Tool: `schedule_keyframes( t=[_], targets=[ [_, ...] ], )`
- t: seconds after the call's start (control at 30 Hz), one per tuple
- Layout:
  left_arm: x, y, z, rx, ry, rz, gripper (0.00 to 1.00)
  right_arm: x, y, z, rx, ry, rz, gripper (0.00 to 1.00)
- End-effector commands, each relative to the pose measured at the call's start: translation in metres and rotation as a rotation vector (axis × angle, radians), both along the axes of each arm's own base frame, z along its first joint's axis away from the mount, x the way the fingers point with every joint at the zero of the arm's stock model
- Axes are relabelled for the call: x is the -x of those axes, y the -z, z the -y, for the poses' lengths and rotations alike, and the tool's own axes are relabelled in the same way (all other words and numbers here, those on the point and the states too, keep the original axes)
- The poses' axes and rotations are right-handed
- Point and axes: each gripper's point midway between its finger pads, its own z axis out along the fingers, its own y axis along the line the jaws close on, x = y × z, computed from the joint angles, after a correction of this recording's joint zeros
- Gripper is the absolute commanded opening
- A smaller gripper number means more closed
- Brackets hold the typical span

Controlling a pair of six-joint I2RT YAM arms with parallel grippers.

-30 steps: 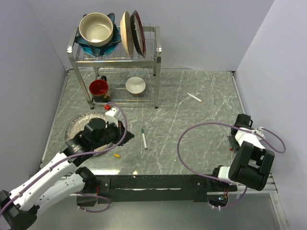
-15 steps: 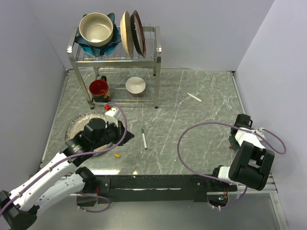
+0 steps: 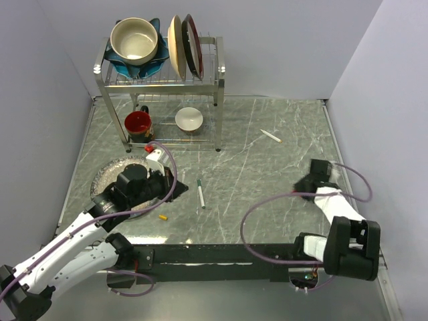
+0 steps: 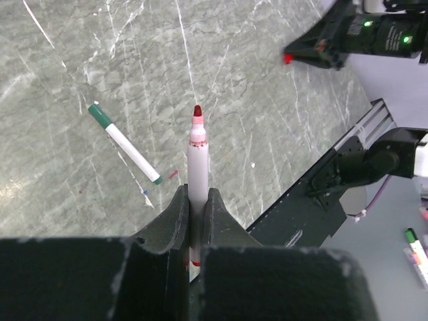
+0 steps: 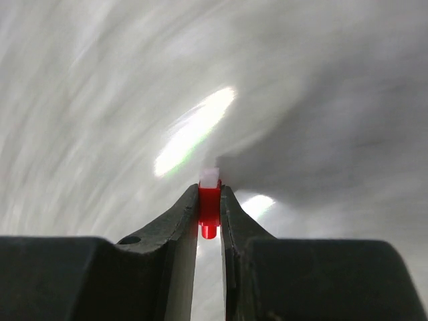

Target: Insert the pens into the pen caps

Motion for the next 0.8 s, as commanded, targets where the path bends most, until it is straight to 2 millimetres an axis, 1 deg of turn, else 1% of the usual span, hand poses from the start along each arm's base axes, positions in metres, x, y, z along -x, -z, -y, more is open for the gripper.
schedule_keyframes(
  t=[0.0, 0.03, 0.07, 0.1, 0.13, 0.17, 0.23, 0.27, 0.33, 0.37, 0.4, 0.43, 0.47, 0.5, 0.53, 0.57, 0.6, 0.63, 0.67, 0.7, 0.73, 0.77],
  targets=[
    [-0.006, -0.012, 0.004, 0.059, -0.024, 0.017, 0.01, -0.024, -0.036, -0.073, -0.043, -0.312, 0.133, 0.00],
    [-0.005, -0.010, 0.004, 0.064, -0.024, 0.015, 0.01, -0.025, -0.044, -0.083, -0.044, -0.361, 0.168, 0.00],
    [-0.005, -0.008, 0.005, 0.068, -0.024, 0.013, 0.01, -0.027, -0.054, -0.098, -0.080, -0.428, 0.226, 0.00],
    [-0.005, -0.009, 0.007, 0.086, -0.023, 0.013, 0.01, -0.025, -0.061, -0.113, -0.094, -0.490, 0.261, 0.00],
    [-0.004, -0.004, 0.010, 0.093, -0.006, 0.007, 0.01, -0.024, -0.072, -0.124, -0.103, -0.541, 0.307, 0.00],
    [0.005, -0.004, 0.018, 0.119, 0.059, -0.003, 0.01, -0.023, -0.094, -0.139, -0.131, -0.614, 0.404, 0.00],
    [0.011, -0.006, 0.029, 0.178, 0.126, 0.000, 0.01, -0.013, -0.119, -0.168, -0.175, -0.740, 0.496, 0.00],
    [0.019, -0.006, 0.035, 0.202, 0.175, -0.011, 0.01, -0.007, -0.138, -0.179, -0.195, -0.789, 0.558, 0.00],
    [0.021, -0.010, 0.044, 0.261, 0.214, -0.005, 0.01, 0.004, -0.153, -0.194, -0.222, -0.846, 0.601, 0.00],
    [0.024, -0.011, 0.048, 0.287, 0.239, -0.008, 0.01, 0.008, -0.163, -0.200, -0.236, -0.868, 0.636, 0.00],
    [0.031, -0.013, 0.053, 0.325, 0.284, -0.033, 0.01, 0.014, -0.176, -0.204, -0.252, -0.890, 0.685, 0.00],
    [0.036, -0.002, 0.057, 0.333, 0.310, -0.067, 0.01, 0.019, -0.184, -0.209, -0.284, -0.895, 0.708, 0.00],
    [0.038, -0.014, 0.062, 0.386, 0.347, -0.023, 0.01, 0.024, -0.193, -0.216, -0.309, -0.917, 0.749, 0.00],
    [0.044, -0.011, 0.067, 0.402, 0.384, -0.054, 0.01, 0.032, -0.206, -0.222, -0.345, -0.948, 0.796, 0.00],
    [0.047, -0.009, 0.070, 0.415, 0.402, -0.054, 0.01, 0.037, -0.214, -0.228, -0.393, -0.953, 0.818, 0.00],
    [0.053, -0.015, 0.075, 0.438, 0.438, -0.027, 0.01, 0.043, -0.226, -0.237, -0.425, -0.986, 0.873, 0.00],
    [0.055, -0.013, 0.080, 0.439, 0.457, -0.035, 0.01, 0.048, -0.233, -0.240, -0.450, -0.998, 0.898, 0.00],
    [0.058, -0.014, 0.083, 0.444, 0.480, -0.031, 0.01, 0.052, -0.243, -0.242, -0.475, -0.993, 0.930, 0.00],
    [0.067, -0.015, 0.088, 0.449, 0.515, -0.032, 0.01, 0.056, -0.255, -0.244, -0.491, -1.000, 0.983, 0.00],
    [0.069, -0.020, 0.092, 0.459, 0.535, -0.016, 0.01, 0.062, -0.262, -0.249, -0.511, -1.017, 1.010, 0.00],
    [0.071, -0.018, 0.097, 0.454, 0.555, -0.027, 0.01, 0.065, -0.269, -0.250, -0.535, -1.019, 1.034, 0.00],
    [0.076, -0.017, 0.101, 0.454, 0.579, -0.030, 0.01, 0.068, -0.282, -0.252, -0.549, -1.027, 1.091, 0.00]
  ],
)
